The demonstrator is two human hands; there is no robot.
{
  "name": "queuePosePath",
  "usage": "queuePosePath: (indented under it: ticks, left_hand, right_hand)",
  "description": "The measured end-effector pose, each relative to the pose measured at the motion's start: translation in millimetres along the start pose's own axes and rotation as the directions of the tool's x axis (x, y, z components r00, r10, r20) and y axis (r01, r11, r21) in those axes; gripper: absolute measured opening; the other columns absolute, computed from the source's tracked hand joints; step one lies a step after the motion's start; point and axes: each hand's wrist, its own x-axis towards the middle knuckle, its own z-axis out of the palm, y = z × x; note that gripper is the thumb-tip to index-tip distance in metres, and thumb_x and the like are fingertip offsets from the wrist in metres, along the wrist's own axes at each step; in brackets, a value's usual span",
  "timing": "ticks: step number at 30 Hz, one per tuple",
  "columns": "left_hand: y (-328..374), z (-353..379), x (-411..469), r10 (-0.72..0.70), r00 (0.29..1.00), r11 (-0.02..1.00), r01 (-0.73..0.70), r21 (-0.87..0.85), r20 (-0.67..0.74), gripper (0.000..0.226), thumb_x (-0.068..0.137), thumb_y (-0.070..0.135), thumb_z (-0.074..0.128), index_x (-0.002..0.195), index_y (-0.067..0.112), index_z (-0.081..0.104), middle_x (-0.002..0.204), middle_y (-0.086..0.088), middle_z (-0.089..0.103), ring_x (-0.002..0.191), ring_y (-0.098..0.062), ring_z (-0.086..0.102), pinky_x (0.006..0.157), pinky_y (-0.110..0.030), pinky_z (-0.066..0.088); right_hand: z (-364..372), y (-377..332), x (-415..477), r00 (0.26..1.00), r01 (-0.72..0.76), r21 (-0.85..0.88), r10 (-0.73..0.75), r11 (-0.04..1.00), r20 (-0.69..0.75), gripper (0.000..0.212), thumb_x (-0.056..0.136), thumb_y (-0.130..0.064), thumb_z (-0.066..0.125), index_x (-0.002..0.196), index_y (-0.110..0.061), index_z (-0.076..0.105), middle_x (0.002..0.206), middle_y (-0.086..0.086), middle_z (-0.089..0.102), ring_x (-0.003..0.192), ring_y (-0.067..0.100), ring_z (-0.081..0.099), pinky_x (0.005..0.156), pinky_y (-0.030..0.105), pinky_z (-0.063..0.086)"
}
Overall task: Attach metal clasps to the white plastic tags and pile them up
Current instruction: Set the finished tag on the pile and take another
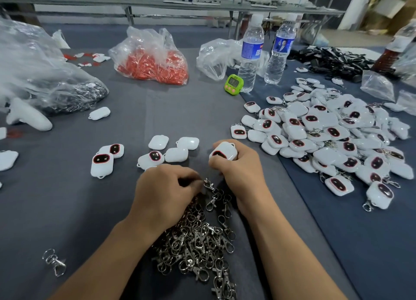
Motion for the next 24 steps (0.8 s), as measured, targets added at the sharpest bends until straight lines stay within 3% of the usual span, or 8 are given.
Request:
queuePosePath:
  ticks: [3,6,10,13,16,21,24]
  left_hand:
    - [-4,0,3,-0.062,0.986,0.992,0.043,-0.118,-0.157,0.010,0.082,0.040,0.079,0.085,0.047,0.073,0.064,0.027,0.068,0.063,0.003,0.066,0.061,-0.015,0.050]
    - [-6,-1,6,-0.115,0.977,0.956,0.061,-0.285,-0.178,0.018,0.085,0.033,0.077,0.086,0.050,0.073,0.064,0.022,0.071,0.065,0.002,0.069,0.062,-0.009,0.048]
    - [-11,1,9,-0.187,0.969,0.896,0.102,-0.432,-0.159,0.008,0.083,0.039,0.074,0.083,0.046,0.077,0.068,0.013,0.075,0.066,-0.008,0.073,0.067,-0.033,0.055]
    - [-13,-1,11,-0.172,0.971,0.887,0.079,-0.455,-0.167,0.006,0.083,0.040,0.072,0.083,0.042,0.077,0.069,0.010,0.075,0.064,-0.008,0.071,0.062,-0.028,0.052]
    - [-11,-1,11,-0.133,0.980,0.887,0.052,-0.459,-0.146,0.008,0.084,0.033,0.073,0.083,0.038,0.078,0.071,0.010,0.075,0.063,-0.008,0.072,0.062,-0.020,0.054]
    - [-9,-1,8,-0.226,0.952,0.880,0.109,-0.463,-0.205,0.007,0.083,0.033,0.077,0.081,0.039,0.078,0.066,0.008,0.073,0.053,-0.009,0.067,0.060,-0.033,0.058]
    - [-8,-1,8,-0.280,0.935,0.892,0.169,-0.420,-0.219,0.012,0.085,0.031,0.078,0.078,0.041,0.078,0.065,0.013,0.073,0.052,-0.004,0.065,0.056,-0.024,0.052]
  right_hand:
    - [0,-5,-1,0.999,-0.034,0.069,0.035,0.997,-0.020,0.020,0.055,-0.012,0.067,0.072,-0.020,0.063,0.063,-0.004,0.059,0.058,0.014,0.049,0.054,0.028,0.039]
    - [1,-8,-4,0.996,-0.069,0.162,0.060,0.984,0.062,0.021,0.055,-0.004,0.063,0.070,-0.019,0.056,0.071,0.011,0.070,0.058,0.019,0.061,0.052,0.027,0.043]
    - [7,-9,-9,0.969,-0.095,0.185,0.048,0.978,0.243,0.015,0.071,-0.002,0.065,0.081,-0.012,0.071,0.077,0.015,0.074,0.058,0.019,0.063,0.049,0.025,0.044]
    - [11,-8,-10,0.952,-0.088,0.149,0.039,0.985,0.304,0.010,0.079,-0.004,0.073,0.086,-0.009,0.077,0.071,0.012,0.070,0.054,0.016,0.058,0.046,0.022,0.042]
    - [10,-7,-8,0.958,-0.050,0.140,0.007,0.989,0.288,0.015,0.082,-0.001,0.070,0.075,-0.013,0.077,0.067,0.010,0.068,0.052,0.017,0.056,0.046,0.023,0.040]
    - [9,-7,-7,0.984,-0.022,0.081,0.007,0.996,0.180,0.006,0.073,-0.016,0.071,0.069,-0.015,0.076,0.068,0.021,0.067,0.053,0.017,0.056,0.050,0.030,0.045]
    - [9,-7,-7,0.993,0.040,0.005,-0.040,0.999,0.113,0.006,0.074,-0.017,0.071,0.070,-0.017,0.075,0.058,0.011,0.065,0.050,0.011,0.055,0.047,0.025,0.044]
